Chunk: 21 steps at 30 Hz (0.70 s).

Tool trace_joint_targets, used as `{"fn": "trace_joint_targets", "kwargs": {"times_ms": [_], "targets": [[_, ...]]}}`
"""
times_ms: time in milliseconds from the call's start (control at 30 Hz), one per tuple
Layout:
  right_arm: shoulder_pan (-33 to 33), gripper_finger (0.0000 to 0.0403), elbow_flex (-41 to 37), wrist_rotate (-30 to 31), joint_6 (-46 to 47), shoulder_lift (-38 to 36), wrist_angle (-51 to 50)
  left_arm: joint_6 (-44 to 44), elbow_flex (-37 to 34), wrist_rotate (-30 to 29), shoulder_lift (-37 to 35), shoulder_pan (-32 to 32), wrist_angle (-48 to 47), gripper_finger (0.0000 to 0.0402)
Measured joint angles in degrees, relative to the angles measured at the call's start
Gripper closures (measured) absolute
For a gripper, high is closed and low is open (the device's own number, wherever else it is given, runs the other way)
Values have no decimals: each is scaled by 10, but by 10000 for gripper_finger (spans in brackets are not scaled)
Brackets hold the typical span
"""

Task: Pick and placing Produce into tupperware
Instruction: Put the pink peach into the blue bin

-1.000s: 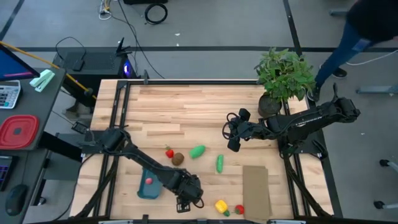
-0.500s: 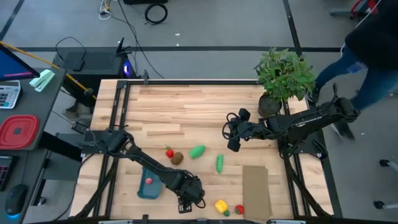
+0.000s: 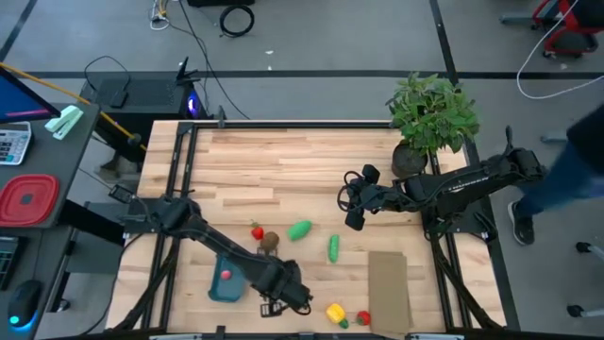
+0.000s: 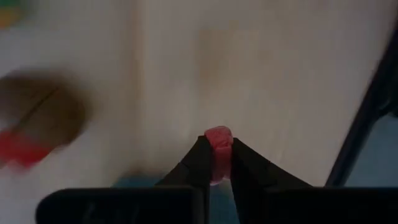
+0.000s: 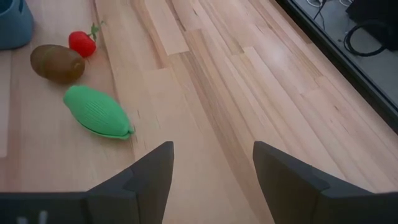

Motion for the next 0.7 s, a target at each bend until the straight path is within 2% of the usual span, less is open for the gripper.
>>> {"fn": "trace_joint_targets", "kwargs": {"times_ms": [133,300,600,700], "targets": [[0,172,0,0,0,0,0,-77,66,-32,-1,-7,-140,359],[0,172,0,0,0,0,-2,-138,69,-49,-20,-12,-137,359],[0,172,0,0,3,0,-4,-207,-18,-30,-36,-31,-136,357],[0,172,0,0,3,0,-4,-245,-62,5,-36,-41,-136,356]]}}
